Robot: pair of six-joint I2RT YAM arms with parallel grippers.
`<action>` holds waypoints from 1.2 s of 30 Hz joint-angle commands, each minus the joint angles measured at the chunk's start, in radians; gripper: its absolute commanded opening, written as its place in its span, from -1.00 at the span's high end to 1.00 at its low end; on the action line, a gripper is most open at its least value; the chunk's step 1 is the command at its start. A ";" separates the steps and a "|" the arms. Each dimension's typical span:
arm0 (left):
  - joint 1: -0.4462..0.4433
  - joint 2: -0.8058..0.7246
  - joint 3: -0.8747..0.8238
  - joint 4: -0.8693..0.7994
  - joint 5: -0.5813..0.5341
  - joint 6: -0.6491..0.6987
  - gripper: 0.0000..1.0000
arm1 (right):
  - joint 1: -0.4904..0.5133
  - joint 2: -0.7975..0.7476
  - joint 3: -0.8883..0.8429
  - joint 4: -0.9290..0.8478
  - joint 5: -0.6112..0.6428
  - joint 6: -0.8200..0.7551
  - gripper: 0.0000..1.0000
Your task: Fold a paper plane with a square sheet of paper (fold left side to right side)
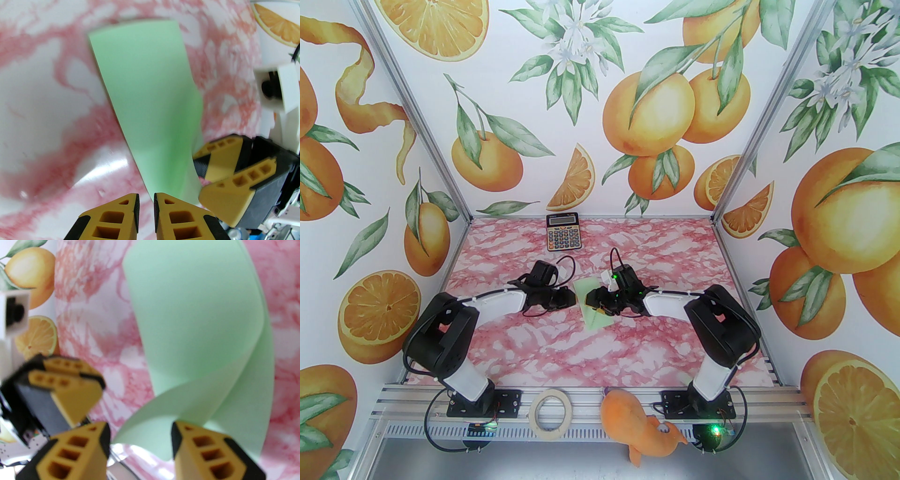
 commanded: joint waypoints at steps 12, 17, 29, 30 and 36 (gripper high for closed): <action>-0.076 -0.067 -0.148 0.282 0.045 -0.078 0.31 | 0.007 0.019 -0.011 0.032 -0.008 0.016 0.11; -0.091 -0.038 -0.167 0.327 0.038 -0.091 0.32 | 0.006 0.021 -0.011 0.030 -0.006 0.018 0.18; -0.098 0.018 -0.149 0.364 0.026 -0.093 0.30 | 0.006 0.029 -0.016 0.030 -0.009 0.017 0.44; -0.100 0.021 -0.148 0.368 0.024 -0.093 0.29 | 0.005 0.029 -0.016 0.030 -0.009 0.017 0.44; -0.110 0.036 -0.151 0.397 0.017 -0.107 0.29 | 0.004 0.035 -0.011 0.027 -0.008 0.017 0.33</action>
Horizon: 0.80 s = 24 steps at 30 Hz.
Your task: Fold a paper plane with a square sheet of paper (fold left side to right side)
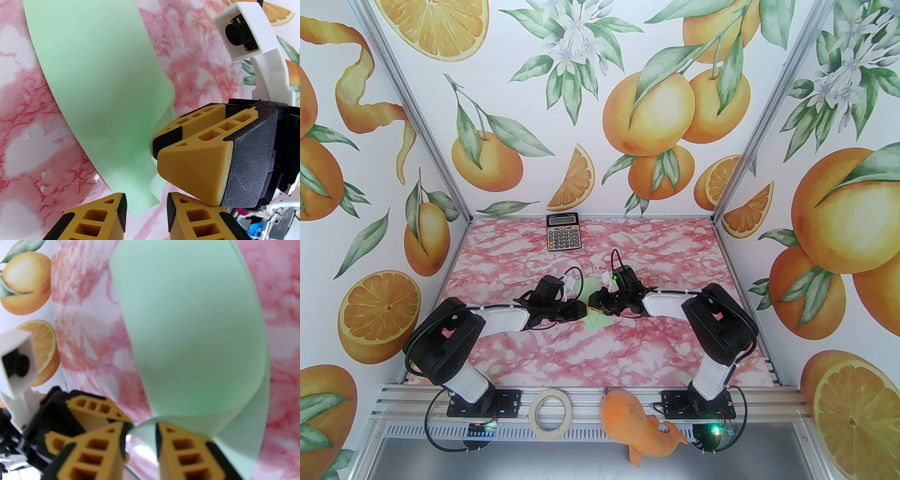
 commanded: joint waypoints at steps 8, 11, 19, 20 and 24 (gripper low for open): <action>-0.010 0.003 0.001 0.059 -0.017 -0.010 0.29 | 0.004 0.014 -0.017 0.059 -0.018 0.023 0.11; -0.009 0.009 0.002 0.069 -0.024 -0.015 0.30 | 0.004 0.013 -0.023 0.078 -0.021 0.036 0.12; -0.011 0.035 0.015 0.094 -0.043 -0.039 0.38 | 0.000 0.007 -0.031 0.084 -0.021 0.041 0.28; -0.011 0.042 0.017 0.103 -0.046 -0.048 0.39 | 0.001 0.008 -0.034 0.088 -0.023 0.043 0.39; -0.013 0.086 -0.011 0.232 -0.031 -0.130 0.48 | 0.000 0.006 -0.037 0.090 -0.023 0.043 0.40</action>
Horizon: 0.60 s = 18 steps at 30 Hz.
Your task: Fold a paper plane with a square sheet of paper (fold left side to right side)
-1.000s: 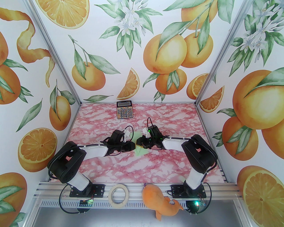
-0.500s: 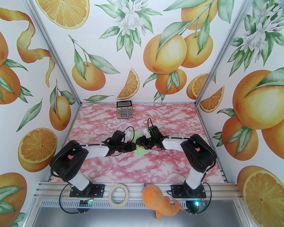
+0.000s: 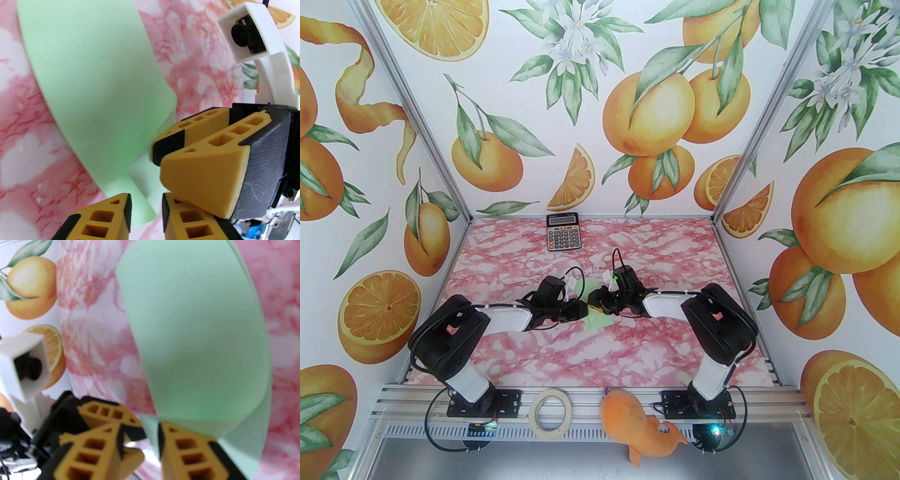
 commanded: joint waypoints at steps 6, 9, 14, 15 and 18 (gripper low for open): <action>0.000 0.068 -0.029 0.228 -0.007 -0.128 0.55 | 0.005 0.000 -0.022 0.017 -0.026 -0.002 0.40; 0.000 0.056 -0.031 0.214 -0.016 -0.120 0.74 | 0.004 -0.003 -0.026 0.018 -0.024 -0.002 0.40; -0.001 0.031 -0.033 0.181 -0.032 -0.103 1.00 | -0.001 -0.015 -0.028 0.014 -0.022 -0.006 0.34; 0.000 0.032 -0.034 0.178 -0.034 -0.103 1.00 | -0.005 -0.023 -0.030 0.014 -0.019 -0.006 0.34; 0.000 0.038 -0.034 0.177 -0.030 -0.104 1.00 | -0.022 -0.052 -0.041 0.005 -0.019 -0.014 0.36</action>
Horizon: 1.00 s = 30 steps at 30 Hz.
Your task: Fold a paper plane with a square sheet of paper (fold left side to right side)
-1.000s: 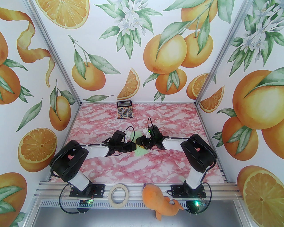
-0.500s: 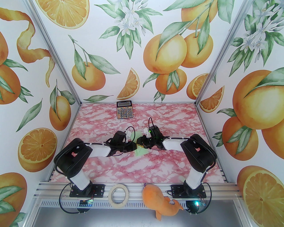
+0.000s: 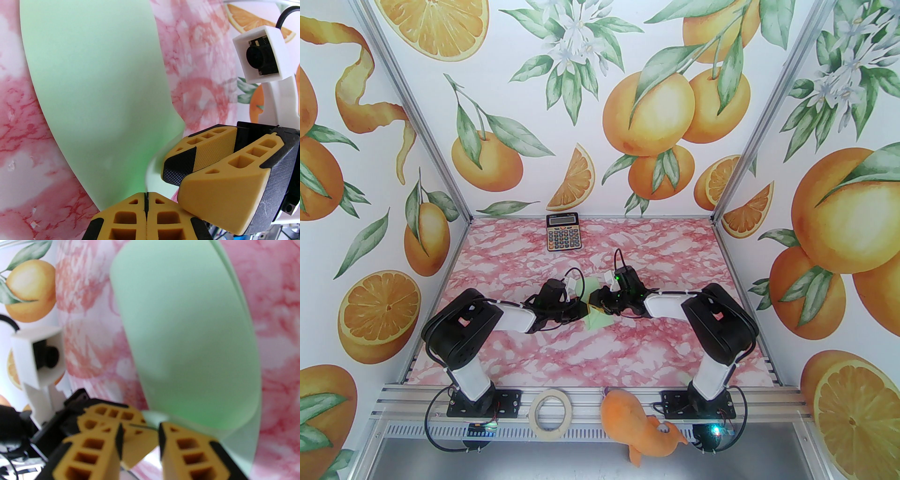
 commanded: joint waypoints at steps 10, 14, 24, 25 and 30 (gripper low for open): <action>0.004 -0.026 -0.005 0.027 -0.025 0.004 1.00 | -0.027 -0.077 -0.069 -0.059 -0.022 -0.073 0.57; 0.004 -0.030 -0.003 0.027 -0.019 0.006 1.00 | -0.025 -0.043 -0.061 -0.037 -0.024 -0.068 0.58; 0.017 -0.048 0.010 0.008 -0.010 0.021 0.53 | -0.004 0.006 -0.022 -0.067 -0.007 -0.096 0.58; 0.020 -0.048 0.013 0.007 -0.008 0.024 0.53 | -0.003 0.006 -0.022 -0.067 -0.006 -0.096 0.58; 0.032 -0.044 0.019 0.000 -0.009 0.030 0.54 | -0.003 0.005 -0.023 -0.070 -0.003 -0.097 0.58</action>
